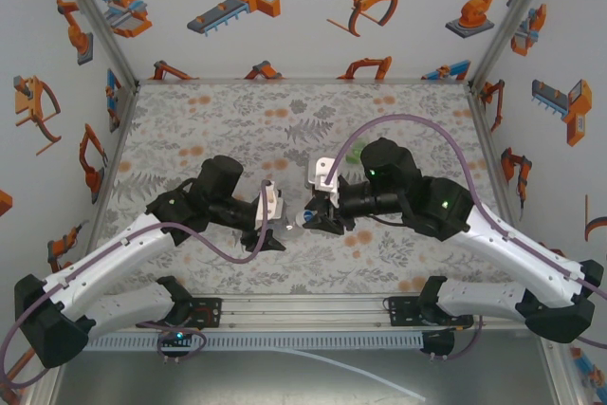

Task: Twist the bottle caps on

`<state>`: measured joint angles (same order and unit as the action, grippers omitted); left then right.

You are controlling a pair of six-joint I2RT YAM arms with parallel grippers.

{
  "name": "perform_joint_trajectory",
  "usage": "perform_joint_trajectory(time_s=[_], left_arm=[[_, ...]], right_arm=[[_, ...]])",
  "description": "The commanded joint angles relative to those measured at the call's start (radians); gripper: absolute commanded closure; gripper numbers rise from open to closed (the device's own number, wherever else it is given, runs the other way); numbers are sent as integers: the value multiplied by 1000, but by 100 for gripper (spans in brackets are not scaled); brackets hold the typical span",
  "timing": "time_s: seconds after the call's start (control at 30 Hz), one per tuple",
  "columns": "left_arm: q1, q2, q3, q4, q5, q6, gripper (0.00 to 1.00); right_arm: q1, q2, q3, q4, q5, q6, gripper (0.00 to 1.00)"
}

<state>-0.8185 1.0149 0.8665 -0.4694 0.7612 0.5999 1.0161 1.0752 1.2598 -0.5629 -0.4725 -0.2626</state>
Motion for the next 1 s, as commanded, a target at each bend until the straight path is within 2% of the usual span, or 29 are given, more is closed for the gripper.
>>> perform_joint_trajectory(time_s=[0.0,0.1,0.2,0.23,0.33,0.43,0.63,0.73,0.83,0.97], left_arm=[[-4,-16,-3,-13,43,17,100],[-4,-19,-2,-12,43,18,100],[-5,-19,-1,-11,37,17,100],[-4,-18,-3,7,28,10,100],[-4,-2,-5,64,-25,-19,100],[-4,9,-12,118,-80,-35,100],[-4,9,-47,218,-176,-60,100],[-4,14,-53,239,-216,-75,100],[-4,21,-55,245,-235,-80,99],[-4,20,-44,225,-270,-86,81]], right_arm=[[4,4,10,10,-15,-13,69],[4,4,5,5,9,0,76],[3,-7,-12,53,121,154,97],[3,-15,-24,82,172,240,100],[4,-38,-77,138,340,555,100],[4,-37,-97,97,449,862,100],[2,-18,-98,-59,556,1453,100],[1,-14,-135,18,522,1566,100],[2,3,-136,41,520,1576,100],[0,22,-121,49,522,1555,100]])
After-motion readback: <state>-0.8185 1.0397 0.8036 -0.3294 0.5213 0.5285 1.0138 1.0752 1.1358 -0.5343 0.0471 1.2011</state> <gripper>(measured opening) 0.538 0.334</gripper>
